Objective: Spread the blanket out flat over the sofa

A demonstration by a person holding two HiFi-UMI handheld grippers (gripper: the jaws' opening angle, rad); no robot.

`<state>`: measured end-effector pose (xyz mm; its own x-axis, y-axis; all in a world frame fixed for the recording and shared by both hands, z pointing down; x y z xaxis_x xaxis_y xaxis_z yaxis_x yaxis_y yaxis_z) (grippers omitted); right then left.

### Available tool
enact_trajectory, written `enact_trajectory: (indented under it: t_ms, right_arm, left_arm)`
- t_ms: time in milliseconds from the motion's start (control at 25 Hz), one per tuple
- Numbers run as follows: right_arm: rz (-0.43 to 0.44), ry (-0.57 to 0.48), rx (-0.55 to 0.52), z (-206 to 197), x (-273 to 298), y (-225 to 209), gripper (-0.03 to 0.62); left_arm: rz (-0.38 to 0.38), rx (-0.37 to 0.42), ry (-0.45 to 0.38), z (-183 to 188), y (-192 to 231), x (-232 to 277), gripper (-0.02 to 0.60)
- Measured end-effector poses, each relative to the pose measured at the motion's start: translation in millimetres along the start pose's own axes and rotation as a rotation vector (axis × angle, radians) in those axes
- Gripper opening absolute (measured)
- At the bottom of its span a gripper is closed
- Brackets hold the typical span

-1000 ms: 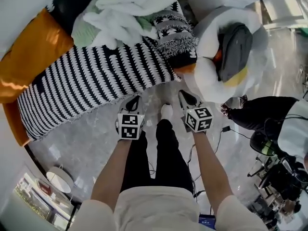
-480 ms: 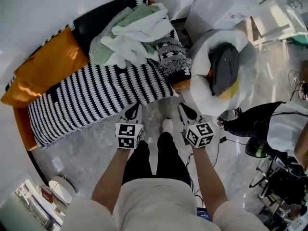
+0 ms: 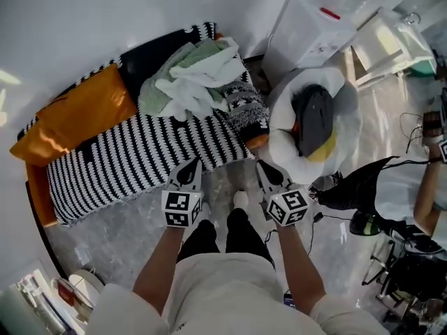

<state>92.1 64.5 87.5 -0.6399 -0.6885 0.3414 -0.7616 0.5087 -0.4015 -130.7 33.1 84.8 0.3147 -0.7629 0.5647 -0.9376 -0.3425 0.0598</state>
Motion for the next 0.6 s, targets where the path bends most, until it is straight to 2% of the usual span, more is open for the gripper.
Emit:
enact_trajectory:
  t_ms: [600]
  right_arm:
    - [-0.004, -0.115, -0.059, 70, -34, 26, 0.026]
  left_arm:
    - [0.007, -0.02, -0.135, 68, -1, -43, 0.018]
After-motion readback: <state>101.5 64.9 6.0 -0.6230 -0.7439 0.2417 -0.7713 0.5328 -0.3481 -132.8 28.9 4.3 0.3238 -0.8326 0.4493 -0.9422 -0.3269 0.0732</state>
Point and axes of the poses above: the fingertips, and each gripper's own axes: x forward along the fingers, y to its left, z out of its top, the point moved 5 cm from there along -x, backward along the fingers, and after that the axes turned 12 degrees about z, right-handed, at the moved point
